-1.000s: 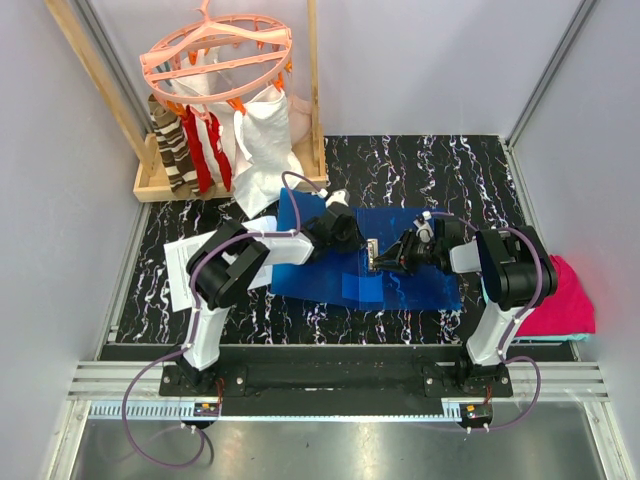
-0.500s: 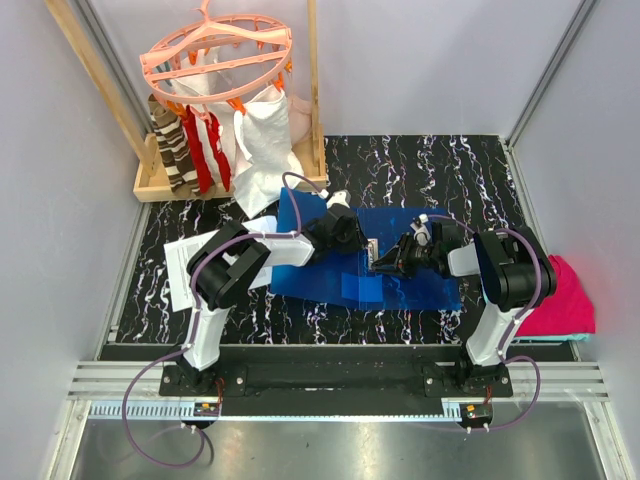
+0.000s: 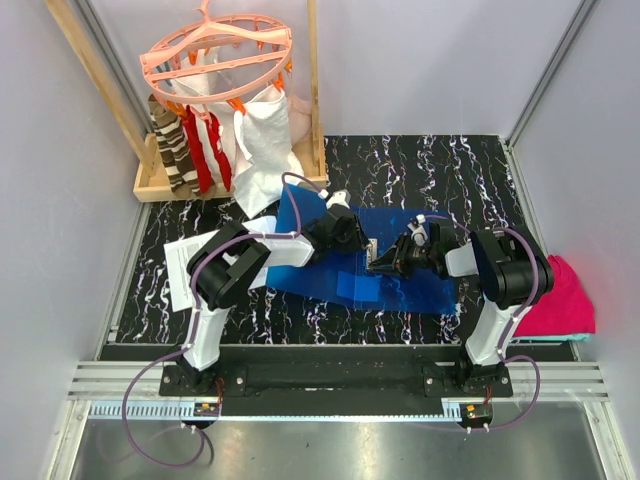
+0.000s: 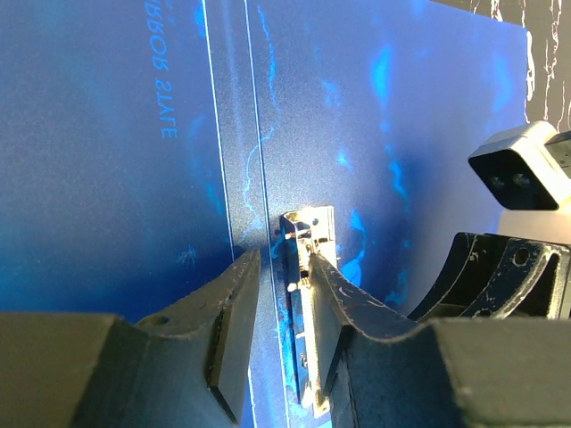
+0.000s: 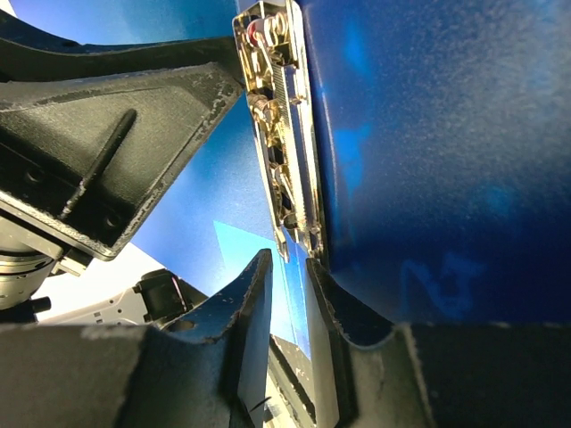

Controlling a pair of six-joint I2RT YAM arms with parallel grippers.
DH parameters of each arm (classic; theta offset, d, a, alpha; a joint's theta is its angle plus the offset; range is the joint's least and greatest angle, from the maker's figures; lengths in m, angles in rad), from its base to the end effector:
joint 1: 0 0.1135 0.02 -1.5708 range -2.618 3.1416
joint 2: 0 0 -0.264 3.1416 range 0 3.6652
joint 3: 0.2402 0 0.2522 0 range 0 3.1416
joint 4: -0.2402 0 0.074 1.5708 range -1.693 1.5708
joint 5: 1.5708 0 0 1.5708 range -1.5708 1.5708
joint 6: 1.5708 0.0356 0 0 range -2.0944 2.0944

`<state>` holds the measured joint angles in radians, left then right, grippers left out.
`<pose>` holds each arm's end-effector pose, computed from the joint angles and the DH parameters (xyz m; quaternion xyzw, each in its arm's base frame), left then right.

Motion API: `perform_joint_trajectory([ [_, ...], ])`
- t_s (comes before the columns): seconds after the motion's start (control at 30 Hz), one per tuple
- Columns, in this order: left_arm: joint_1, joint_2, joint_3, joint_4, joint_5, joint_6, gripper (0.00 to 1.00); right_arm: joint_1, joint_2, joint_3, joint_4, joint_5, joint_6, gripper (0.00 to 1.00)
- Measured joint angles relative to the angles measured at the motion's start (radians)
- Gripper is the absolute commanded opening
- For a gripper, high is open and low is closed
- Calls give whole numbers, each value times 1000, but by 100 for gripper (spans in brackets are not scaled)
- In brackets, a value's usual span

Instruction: Put the files into the folder

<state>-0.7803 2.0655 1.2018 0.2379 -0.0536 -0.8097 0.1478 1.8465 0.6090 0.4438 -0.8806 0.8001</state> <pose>0.3132 -0.3074 0.1344 -0.0253 0.8898 -0.3081 0.3356 0.2892 0.0708 0.0868 0.1153 0.8448 0.5074 0.1249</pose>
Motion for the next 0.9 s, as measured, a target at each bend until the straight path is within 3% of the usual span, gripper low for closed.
perform_joint_trajectory([
  [0.37,-1,0,-7,11,-1,-3,36,29,-11,-8,36,24,50,30],
  [0.53,-2,-2,-13,21,-3,-3,36,32,-2,-8,69,31,70,21],
  [0.9,-5,-15,-28,20,1,10,37,35,22,-8,83,40,72,20],
])
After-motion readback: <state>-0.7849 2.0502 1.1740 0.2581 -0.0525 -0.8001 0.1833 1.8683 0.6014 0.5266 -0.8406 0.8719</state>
